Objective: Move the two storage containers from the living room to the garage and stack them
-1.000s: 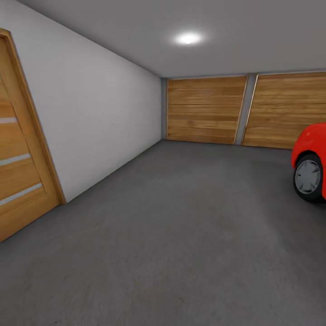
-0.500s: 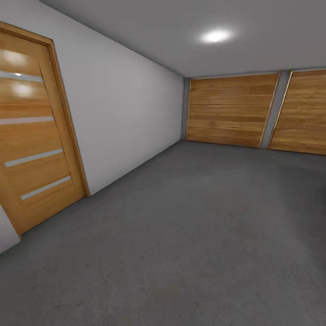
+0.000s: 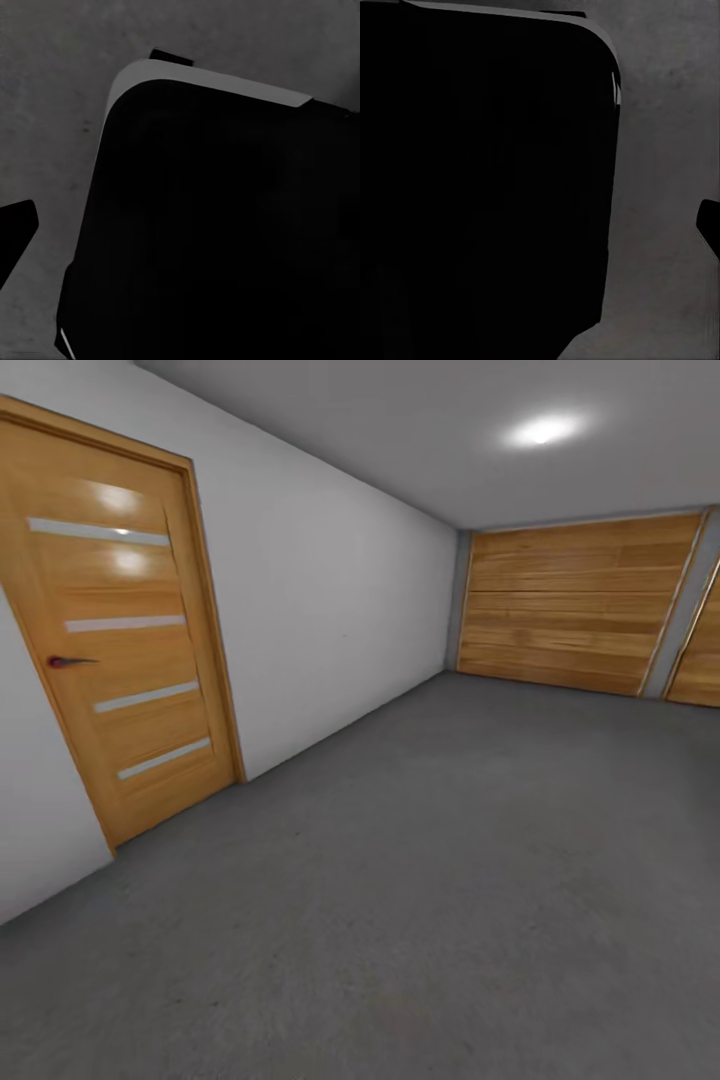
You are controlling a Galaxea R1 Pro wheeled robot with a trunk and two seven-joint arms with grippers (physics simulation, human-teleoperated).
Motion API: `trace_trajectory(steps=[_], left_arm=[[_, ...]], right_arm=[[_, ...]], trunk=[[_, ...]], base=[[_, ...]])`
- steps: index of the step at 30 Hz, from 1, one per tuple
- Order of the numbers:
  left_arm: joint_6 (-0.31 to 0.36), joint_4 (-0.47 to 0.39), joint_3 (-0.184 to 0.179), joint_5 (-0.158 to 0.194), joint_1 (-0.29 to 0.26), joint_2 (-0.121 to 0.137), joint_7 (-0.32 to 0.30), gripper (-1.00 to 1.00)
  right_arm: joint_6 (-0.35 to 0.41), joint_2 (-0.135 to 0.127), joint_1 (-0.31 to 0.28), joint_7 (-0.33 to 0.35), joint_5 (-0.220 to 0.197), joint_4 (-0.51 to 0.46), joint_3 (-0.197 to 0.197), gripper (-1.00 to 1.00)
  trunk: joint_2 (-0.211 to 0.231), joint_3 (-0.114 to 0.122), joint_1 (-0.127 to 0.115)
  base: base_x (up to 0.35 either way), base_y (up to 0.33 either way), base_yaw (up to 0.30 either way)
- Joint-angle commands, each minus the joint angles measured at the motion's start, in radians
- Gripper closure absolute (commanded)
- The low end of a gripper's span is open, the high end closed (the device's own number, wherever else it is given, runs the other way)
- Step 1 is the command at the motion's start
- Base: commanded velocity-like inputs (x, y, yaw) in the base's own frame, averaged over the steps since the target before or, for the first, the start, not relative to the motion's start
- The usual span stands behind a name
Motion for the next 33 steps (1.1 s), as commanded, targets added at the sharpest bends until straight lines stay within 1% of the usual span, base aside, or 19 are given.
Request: trace_trajectory(steps=[1, 8, 21, 27, 33], left_arm=[[-0.002, -0.001, 0.001, 0.005, 0.000, 0.000, 0.000, -1.00], [-0.004, -0.002, 0.004, 0.010, 0.000, -0.001, 0.000, -1.00], [-0.005, -0.001, 0.003, 0.008, 0.000, 0.000, 0.000, -1.00], [-0.005, -0.001, 0.003, 0.009, 0.000, 0.000, 0.000, -1.00], [0.003, 0.000, 0.001, 0.011, 0.000, 0.000, 0.000, -1.00]], right_arm=[[-0.003, 0.000, 0.000, 0.000, 0.002, 0.000, 0.001, -1.00], [-0.003, 0.000, 0.000, -0.001, 0.002, 0.000, -0.001, -1.00], [-0.003, 0.000, 0.000, -0.001, 0.002, 0.000, -0.001, -1.00], [-0.002, 0.000, 0.000, -0.001, 0.000, 0.000, -0.001, -1.00], [0.000, -0.002, 0.000, -0.001, -0.002, 0.000, 0.001, -1.00]], trunk=[[0.000, -0.001, 0.000], [0.000, -0.001, 0.000], [0.000, -0.001, 0.000], [0.000, -0.001, 0.000], [0.000, -0.001, 0.000]], base=[[0.000, 0.000, 0.298], [0.000, 0.000, 0.298], [0.008, 0.000, 0.298], [0.139, 0.000, 0.265], [0.278, 0.000, 0.037]])
